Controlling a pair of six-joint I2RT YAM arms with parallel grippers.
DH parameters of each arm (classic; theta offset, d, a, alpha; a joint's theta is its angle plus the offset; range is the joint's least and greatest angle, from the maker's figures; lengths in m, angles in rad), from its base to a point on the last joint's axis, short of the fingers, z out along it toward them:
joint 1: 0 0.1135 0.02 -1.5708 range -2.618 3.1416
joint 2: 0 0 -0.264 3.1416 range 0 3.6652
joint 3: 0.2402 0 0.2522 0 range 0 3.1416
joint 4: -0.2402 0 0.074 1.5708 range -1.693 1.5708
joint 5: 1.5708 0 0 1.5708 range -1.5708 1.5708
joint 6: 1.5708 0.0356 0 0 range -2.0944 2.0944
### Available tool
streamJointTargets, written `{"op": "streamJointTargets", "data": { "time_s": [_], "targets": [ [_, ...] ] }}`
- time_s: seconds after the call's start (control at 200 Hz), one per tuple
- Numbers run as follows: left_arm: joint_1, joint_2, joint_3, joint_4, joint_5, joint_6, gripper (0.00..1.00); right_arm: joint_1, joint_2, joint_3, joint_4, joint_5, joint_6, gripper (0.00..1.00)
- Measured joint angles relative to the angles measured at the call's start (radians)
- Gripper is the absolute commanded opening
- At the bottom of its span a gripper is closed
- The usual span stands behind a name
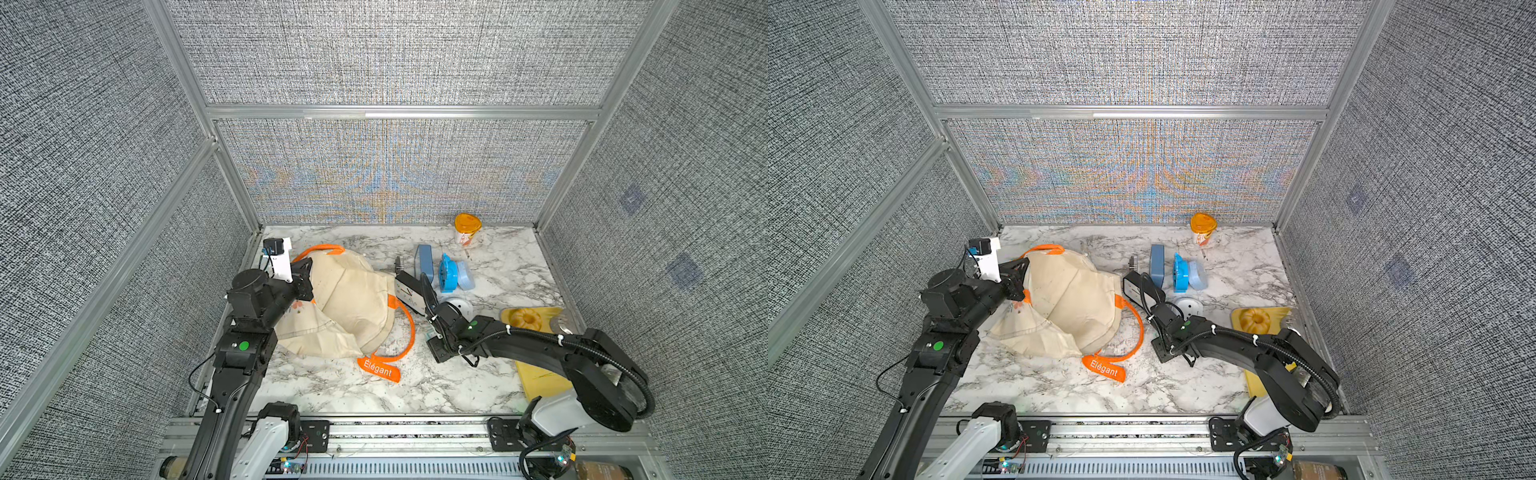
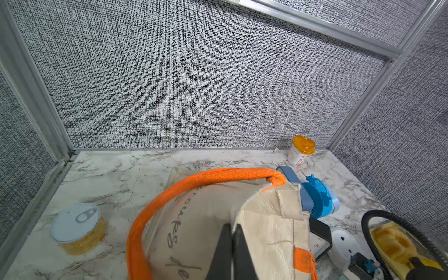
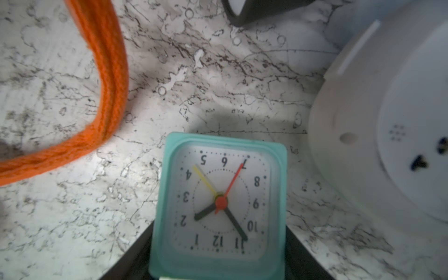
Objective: Take the alarm clock out of the canvas bag
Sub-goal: Place the canvas bag at the center of the board.
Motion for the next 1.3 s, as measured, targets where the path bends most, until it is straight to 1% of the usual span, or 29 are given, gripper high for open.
{"op": "streamJointTargets", "data": {
  "time_s": [0.135,0.385,0.505,0.515,0.53,0.555,0.59,0.645,0.695,0.77,0.885,0.945,1.0,1.06,1.19,1.3],
  "targets": [
    [0.0,0.027,-0.01,0.039,-0.003,-0.044,0.0,0.0,-0.041,0.0,0.0,0.006,0.004,0.83],
    [0.0,0.087,-0.03,0.113,-0.009,-0.119,0.0,-0.01,-0.135,0.047,-0.032,0.033,0.016,0.86],
    [0.0,0.111,-0.018,0.118,-0.03,-0.123,0.0,-0.031,-0.196,0.097,-0.068,0.043,0.019,0.88],
    [0.0,0.113,-0.015,0.117,-0.032,-0.122,0.09,-0.033,-0.202,0.101,-0.071,0.044,0.019,0.88],
    [0.0,0.116,-0.011,0.116,-0.035,-0.12,0.17,-0.036,-0.21,0.107,-0.076,0.045,0.019,0.88],
    [0.0,0.118,-0.005,0.113,-0.038,-0.115,0.25,-0.043,-0.225,0.121,-0.085,0.048,0.019,0.89],
    [0.0,0.119,0.006,0.108,-0.039,-0.099,0.32,-0.055,-0.246,0.14,-0.101,0.051,0.02,0.9],
    [0.001,0.119,0.033,0.11,-0.026,-0.085,0.34,-0.075,-0.281,0.173,-0.114,0.058,0.022,0.91],
    [0.001,0.119,0.066,0.106,-0.005,-0.06,0.4,-0.097,-0.317,0.196,-0.114,0.068,0.022,0.95],
    [0.0,0.116,0.105,0.092,0.042,-0.011,0.42,-0.133,-0.355,0.223,-0.118,0.083,0.019,0.96],
    [-0.002,0.086,0.124,0.034,0.084,0.053,0.45,-0.2,-0.371,0.281,-0.125,0.087,0.012,0.97],
    [-0.002,0.055,0.121,0.01,0.082,0.066,0.51,-0.231,-0.365,0.317,-0.131,0.086,0.002,0.97],
    [-0.002,0.02,0.115,0.0,0.059,0.072,0.54,-0.266,-0.357,0.357,-0.142,0.083,-0.001,0.97],
    [-0.002,-0.007,0.114,0.005,0.015,0.074,0.55,-0.312,-0.358,0.391,-0.147,0.079,-0.012,0.98],
    [-0.001,-0.008,0.114,0.039,-0.143,0.074,0.59,-0.454,-0.38,0.409,-0.126,0.074,-0.014,0.98],
    [0.001,0.022,0.047,0.111,-0.296,0.108,0.6,-0.571,-0.382,0.371,-0.059,0.044,-0.02,0.98]
  ]
}}
